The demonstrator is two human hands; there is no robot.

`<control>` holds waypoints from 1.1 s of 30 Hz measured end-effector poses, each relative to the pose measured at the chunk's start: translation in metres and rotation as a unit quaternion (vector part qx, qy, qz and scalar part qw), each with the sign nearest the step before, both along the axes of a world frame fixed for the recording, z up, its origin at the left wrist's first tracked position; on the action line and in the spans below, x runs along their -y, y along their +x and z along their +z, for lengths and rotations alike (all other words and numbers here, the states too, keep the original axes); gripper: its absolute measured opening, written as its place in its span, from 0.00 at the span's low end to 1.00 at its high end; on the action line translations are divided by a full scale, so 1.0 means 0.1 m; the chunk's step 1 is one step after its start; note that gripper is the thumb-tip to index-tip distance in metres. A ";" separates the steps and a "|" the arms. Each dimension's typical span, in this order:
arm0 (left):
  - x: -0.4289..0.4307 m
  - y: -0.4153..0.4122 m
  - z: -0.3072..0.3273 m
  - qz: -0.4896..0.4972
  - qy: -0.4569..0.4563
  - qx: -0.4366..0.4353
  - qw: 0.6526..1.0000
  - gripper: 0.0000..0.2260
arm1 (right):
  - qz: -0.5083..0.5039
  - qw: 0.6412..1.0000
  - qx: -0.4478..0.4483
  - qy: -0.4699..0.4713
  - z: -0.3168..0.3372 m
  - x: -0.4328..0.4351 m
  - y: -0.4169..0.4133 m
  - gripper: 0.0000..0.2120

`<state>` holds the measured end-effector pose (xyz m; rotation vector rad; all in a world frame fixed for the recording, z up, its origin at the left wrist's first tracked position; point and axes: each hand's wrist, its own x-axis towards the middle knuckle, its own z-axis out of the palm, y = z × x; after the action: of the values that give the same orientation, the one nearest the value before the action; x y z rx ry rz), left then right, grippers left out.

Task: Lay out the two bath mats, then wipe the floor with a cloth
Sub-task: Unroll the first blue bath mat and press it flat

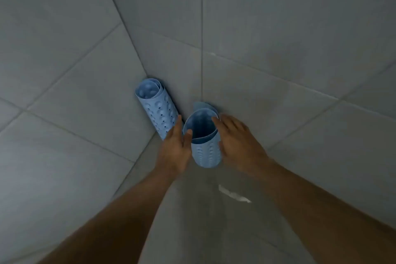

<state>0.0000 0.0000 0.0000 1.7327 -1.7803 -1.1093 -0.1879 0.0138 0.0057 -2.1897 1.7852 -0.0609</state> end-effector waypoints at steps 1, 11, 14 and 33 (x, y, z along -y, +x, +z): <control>0.10 -0.02 -0.13 0.026 0.012 -0.008 1.000 0.27 | 0.009 1.000 -0.010 0.007 -0.12 0.08 0.00 0.38; 0.46 0.08 -0.47 0.080 0.195 -0.026 0.977 0.12 | 0.065 0.997 -0.036 0.003 -0.63 0.22 0.18 0.18; 0.46 0.07 -0.47 0.094 0.242 -0.064 0.963 0.11 | 0.068 0.997 -0.022 0.011 -0.61 0.21 0.19 0.15; 0.02 -0.16 -0.29 0.102 0.241 -0.057 0.963 0.17 | -0.024 0.994 0.065 0.079 -0.69 -0.35 -0.12 0.26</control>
<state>-0.0159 -0.0016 -0.0292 2.0150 -1.2932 -1.6084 -0.1995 0.0489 -0.0632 -1.9860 1.7099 -0.0691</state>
